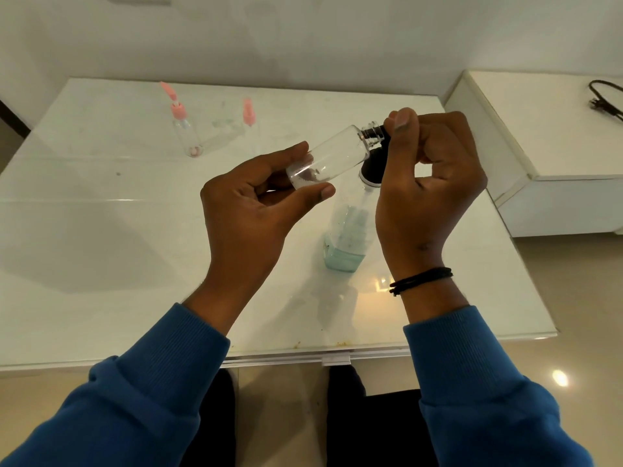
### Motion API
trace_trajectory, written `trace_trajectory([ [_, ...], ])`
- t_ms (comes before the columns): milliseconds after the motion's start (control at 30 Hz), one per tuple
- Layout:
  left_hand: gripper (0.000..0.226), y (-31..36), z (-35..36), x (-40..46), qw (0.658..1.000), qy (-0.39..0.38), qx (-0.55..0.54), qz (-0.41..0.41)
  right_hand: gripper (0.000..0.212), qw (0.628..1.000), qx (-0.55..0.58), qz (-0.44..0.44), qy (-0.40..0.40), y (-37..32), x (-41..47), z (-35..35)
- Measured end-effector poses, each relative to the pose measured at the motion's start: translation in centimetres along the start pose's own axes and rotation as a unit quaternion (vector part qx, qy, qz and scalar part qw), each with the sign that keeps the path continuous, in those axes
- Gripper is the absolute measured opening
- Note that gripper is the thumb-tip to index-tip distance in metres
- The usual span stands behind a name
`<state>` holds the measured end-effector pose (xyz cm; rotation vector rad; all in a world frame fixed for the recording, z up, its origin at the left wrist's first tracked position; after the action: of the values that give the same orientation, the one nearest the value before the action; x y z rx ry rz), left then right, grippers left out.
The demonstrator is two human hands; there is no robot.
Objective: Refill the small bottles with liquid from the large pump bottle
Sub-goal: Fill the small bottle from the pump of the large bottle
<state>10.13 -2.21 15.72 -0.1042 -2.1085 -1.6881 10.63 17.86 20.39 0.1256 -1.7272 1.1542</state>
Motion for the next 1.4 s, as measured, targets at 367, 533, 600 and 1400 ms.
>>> trace_trajectory([
  [367, 0.047, 0.1, 0.0, 0.0, 1.0, 0.003, 0.007, 0.004, 0.024, 1.0, 0.001, -0.004, 0.003, 0.1, 0.1, -0.1],
  [533, 0.048, 0.0, 0.1, -0.1, 1.0, 0.001, -0.005, -0.001, 0.025, 1.0, -0.002, -0.011, 0.0, -0.2, 0.4, -0.2],
  [600, 0.048, 0.1, 0.2, 0.0, 1.0, 0.0, -0.005, -0.001, 0.027, 1.0, -0.005, -0.018, -0.003, -0.4, 0.8, -0.2],
  [1400, 0.048, 0.3, 0.1, -0.2, 1.0, 0.004, 0.001, 0.007, 0.026, 1.0, 0.004, -0.009, 0.006, -0.1, 0.2, 0.0],
])
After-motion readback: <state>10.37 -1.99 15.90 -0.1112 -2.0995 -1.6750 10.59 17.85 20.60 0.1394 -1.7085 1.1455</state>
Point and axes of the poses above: each hand's wrist, its own x-axis towards the middle knuckle, its own z-axis out of the palm, y = z × x, the point moved 8 cm from there along x, towards the middle knuckle, and after that the axes turned 5 degrees about x, right-handed, at the moved point
